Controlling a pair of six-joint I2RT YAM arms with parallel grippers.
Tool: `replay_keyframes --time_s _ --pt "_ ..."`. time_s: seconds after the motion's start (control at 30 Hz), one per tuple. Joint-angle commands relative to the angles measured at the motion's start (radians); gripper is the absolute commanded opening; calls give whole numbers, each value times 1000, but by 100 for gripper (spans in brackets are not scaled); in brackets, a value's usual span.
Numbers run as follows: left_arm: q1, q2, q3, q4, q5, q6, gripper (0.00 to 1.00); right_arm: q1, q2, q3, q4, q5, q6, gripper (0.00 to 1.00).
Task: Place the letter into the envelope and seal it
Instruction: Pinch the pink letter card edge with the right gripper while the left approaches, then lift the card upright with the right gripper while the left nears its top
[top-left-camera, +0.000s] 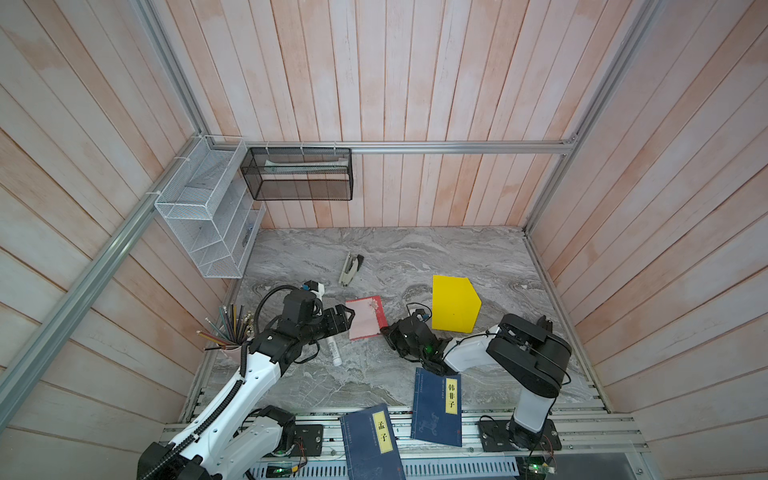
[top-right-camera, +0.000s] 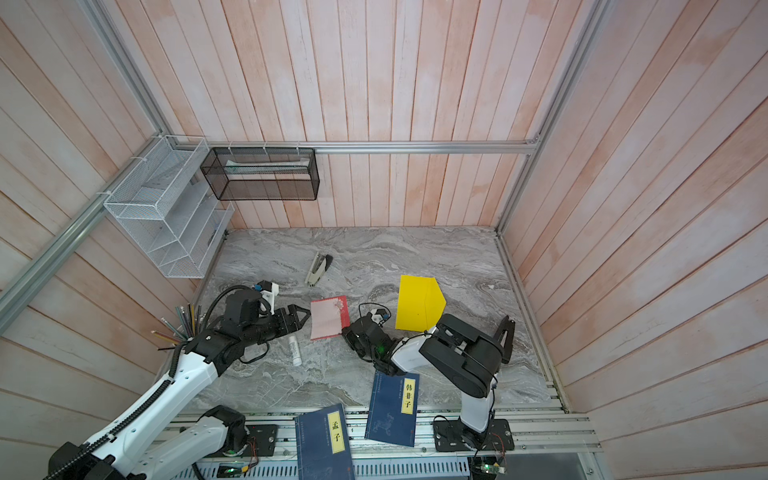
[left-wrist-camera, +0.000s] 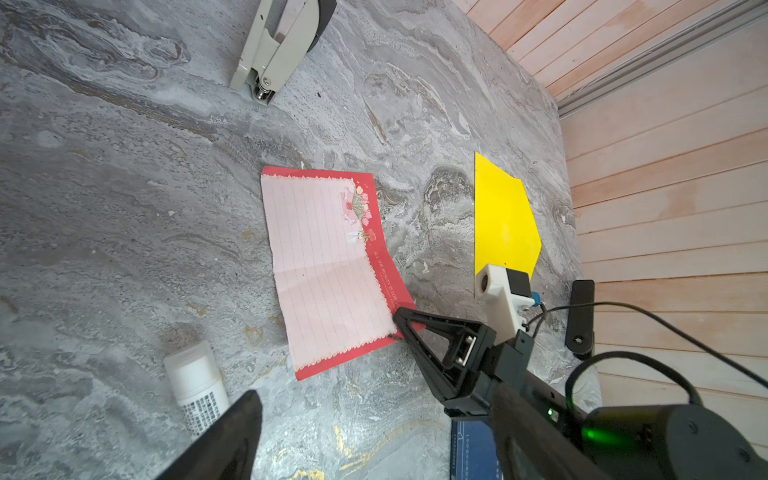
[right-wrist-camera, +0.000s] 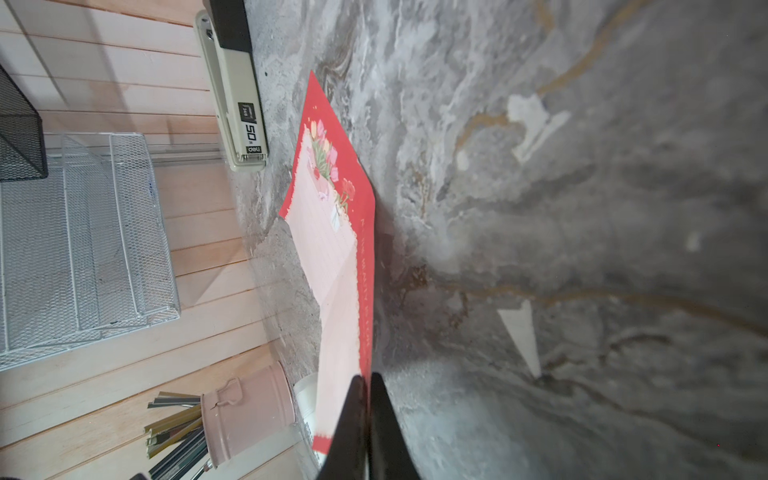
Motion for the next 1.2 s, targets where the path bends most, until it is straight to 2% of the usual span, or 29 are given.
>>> replay_keyframes --time_s 0.0,0.3,0.7,0.83,1.0,1.17 --pt "-5 11 30 13 10 16 88 -5 -30 -16 30 34 -24 5" --pt "-4 30 23 38 29 1 88 -11 -73 -48 71 61 -65 0" --pt "-4 98 -40 150 87 -73 88 -27 -188 -97 145 85 -146 0" --pt "-4 127 -62 222 124 -112 88 -31 -266 -130 161 110 -188 0" --pt "-4 180 -65 336 186 -162 88 -53 -410 -145 114 124 -301 0" --pt "-4 252 -88 540 280 -250 88 -91 -584 -150 29 119 -390 0"
